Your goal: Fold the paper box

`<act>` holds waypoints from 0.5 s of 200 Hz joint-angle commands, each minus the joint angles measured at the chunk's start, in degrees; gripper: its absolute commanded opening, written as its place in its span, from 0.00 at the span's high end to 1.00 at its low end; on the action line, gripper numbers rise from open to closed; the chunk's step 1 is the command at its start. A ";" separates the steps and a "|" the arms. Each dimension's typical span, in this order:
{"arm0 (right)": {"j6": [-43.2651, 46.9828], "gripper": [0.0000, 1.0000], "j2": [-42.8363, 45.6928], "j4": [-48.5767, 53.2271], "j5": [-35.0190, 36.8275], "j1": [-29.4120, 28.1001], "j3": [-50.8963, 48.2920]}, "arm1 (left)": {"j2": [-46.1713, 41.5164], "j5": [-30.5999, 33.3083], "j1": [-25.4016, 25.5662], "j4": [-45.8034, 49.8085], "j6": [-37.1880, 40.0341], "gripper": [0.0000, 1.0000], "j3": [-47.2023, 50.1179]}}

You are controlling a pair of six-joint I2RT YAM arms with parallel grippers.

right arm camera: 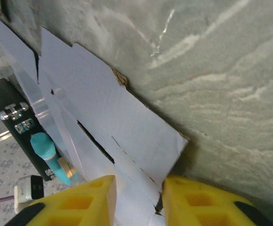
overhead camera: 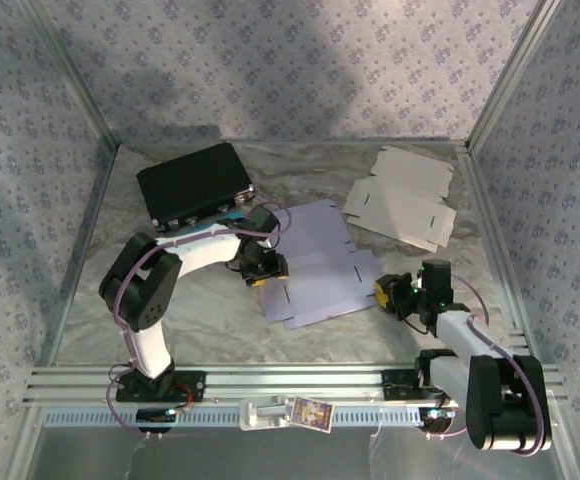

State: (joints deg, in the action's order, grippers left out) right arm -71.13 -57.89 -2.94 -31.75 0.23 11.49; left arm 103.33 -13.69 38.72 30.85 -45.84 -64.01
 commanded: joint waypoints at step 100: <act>1.67 1.00 2.56 6.47 3.59 -0.44 3.54 | -1.15 2.87 1.74 5.55 2.25 0.40 -2.29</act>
State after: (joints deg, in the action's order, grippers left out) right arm -71.11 -56.60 -1.48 -29.32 0.23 12.23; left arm 103.31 -12.53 39.92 32.97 -44.82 -64.90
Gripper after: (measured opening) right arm 0.052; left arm 0.594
